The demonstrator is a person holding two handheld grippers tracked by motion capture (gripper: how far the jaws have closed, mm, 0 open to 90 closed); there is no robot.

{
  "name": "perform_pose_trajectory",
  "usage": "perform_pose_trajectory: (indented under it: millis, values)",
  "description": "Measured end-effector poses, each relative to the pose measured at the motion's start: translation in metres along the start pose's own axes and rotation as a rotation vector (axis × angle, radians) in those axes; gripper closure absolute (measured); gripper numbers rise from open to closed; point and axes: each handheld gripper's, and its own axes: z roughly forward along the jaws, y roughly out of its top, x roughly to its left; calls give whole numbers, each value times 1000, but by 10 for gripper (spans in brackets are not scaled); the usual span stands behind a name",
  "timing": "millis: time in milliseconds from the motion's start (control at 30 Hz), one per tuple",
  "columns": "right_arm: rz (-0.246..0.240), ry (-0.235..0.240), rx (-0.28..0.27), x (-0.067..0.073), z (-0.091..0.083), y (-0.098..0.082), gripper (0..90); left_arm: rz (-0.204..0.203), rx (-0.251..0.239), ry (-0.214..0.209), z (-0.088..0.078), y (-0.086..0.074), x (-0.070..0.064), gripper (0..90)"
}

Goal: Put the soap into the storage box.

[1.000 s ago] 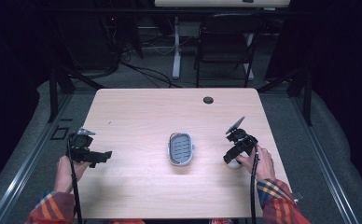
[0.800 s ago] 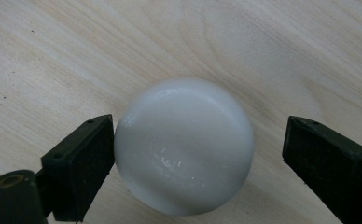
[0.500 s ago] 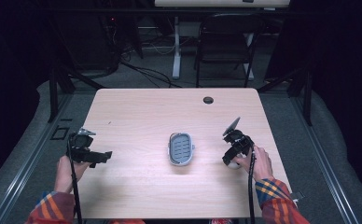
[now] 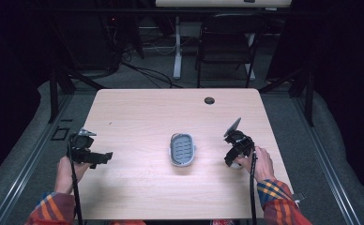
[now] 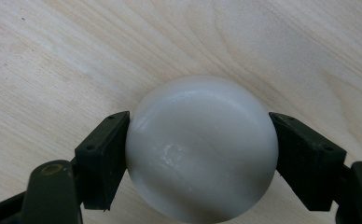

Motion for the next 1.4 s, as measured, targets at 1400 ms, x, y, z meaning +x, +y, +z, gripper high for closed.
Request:
perform_pose_trajectory:
  millis: [1400]
  values:
    - [-32,-13,46,-2,-26,5,235,0,5,-2,-1,0,0,0]
